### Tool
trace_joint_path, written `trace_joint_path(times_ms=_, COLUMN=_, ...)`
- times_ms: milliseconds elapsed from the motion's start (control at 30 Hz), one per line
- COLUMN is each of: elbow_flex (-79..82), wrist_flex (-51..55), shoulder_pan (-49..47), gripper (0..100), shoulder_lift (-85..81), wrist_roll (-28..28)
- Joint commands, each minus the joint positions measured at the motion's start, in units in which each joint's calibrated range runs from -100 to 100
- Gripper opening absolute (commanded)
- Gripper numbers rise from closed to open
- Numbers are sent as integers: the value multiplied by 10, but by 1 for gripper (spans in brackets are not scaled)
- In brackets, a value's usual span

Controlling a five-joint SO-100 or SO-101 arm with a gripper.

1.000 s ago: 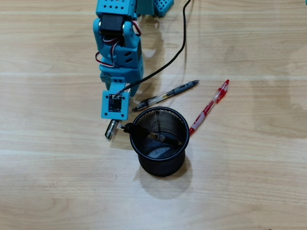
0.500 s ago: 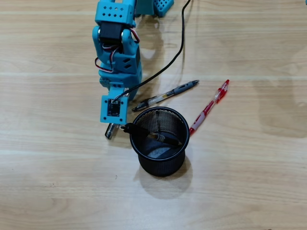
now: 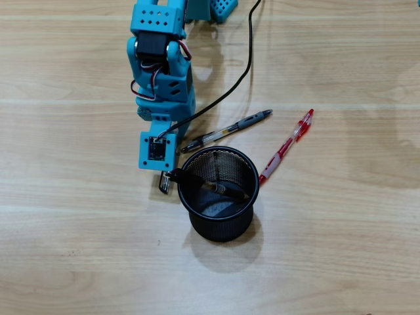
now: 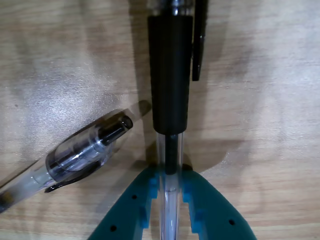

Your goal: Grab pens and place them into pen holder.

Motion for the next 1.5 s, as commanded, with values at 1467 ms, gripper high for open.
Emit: trace_joint_path(times_ms=1467, elbow_flex=91, wrist_flex=-222, shoulder_pan=-148, gripper=2, shoulder_lift=-501, wrist_roll=-2)
